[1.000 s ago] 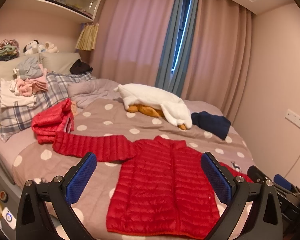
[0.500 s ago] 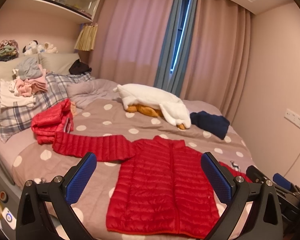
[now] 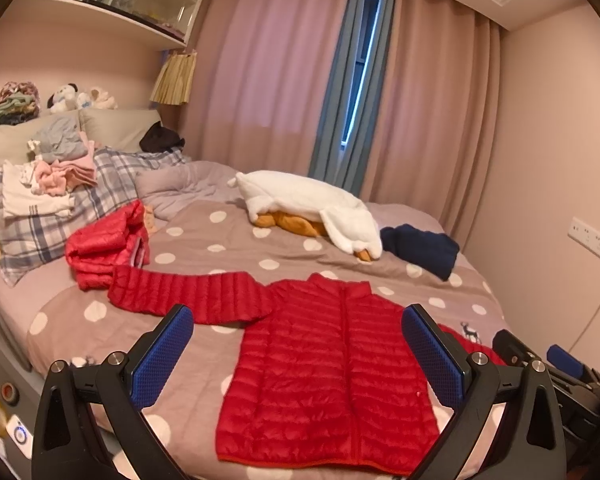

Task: Fold large clothes

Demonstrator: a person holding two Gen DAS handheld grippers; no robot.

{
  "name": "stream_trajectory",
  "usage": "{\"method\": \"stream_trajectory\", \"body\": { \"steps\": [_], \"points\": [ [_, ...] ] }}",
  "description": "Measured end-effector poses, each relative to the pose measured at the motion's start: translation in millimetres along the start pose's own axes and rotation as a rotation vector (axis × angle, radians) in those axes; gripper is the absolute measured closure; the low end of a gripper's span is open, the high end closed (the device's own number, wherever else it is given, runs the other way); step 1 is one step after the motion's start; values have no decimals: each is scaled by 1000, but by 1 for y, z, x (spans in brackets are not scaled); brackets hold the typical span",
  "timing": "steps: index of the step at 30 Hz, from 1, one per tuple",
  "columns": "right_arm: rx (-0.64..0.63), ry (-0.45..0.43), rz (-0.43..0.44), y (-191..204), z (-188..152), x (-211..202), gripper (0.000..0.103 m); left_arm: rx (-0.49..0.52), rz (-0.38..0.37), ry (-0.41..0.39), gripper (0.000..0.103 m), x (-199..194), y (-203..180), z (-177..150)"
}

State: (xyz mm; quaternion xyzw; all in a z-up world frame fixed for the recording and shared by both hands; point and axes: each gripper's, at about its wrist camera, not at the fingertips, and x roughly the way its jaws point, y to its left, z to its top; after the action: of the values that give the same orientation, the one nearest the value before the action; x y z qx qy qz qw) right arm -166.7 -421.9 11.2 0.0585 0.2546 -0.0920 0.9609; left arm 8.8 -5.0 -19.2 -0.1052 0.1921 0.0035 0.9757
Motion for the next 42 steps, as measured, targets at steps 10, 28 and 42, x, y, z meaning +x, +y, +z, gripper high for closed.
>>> {"method": "stream_trajectory", "body": {
  "steps": [10, 28, 42],
  "points": [
    [-7, -4, 7, -2, 1, -3, 0, 2, 2, -1, 0, -2, 1, 0],
    [-12, -7, 8, -3, 1, -4, 0, 17, -3, 3, 0, -8, -2, 5],
    [-11, -7, 10, -5, 0, -5, 0, 18, 0, 2, 0, -10, -3, 4]
  ]
}}
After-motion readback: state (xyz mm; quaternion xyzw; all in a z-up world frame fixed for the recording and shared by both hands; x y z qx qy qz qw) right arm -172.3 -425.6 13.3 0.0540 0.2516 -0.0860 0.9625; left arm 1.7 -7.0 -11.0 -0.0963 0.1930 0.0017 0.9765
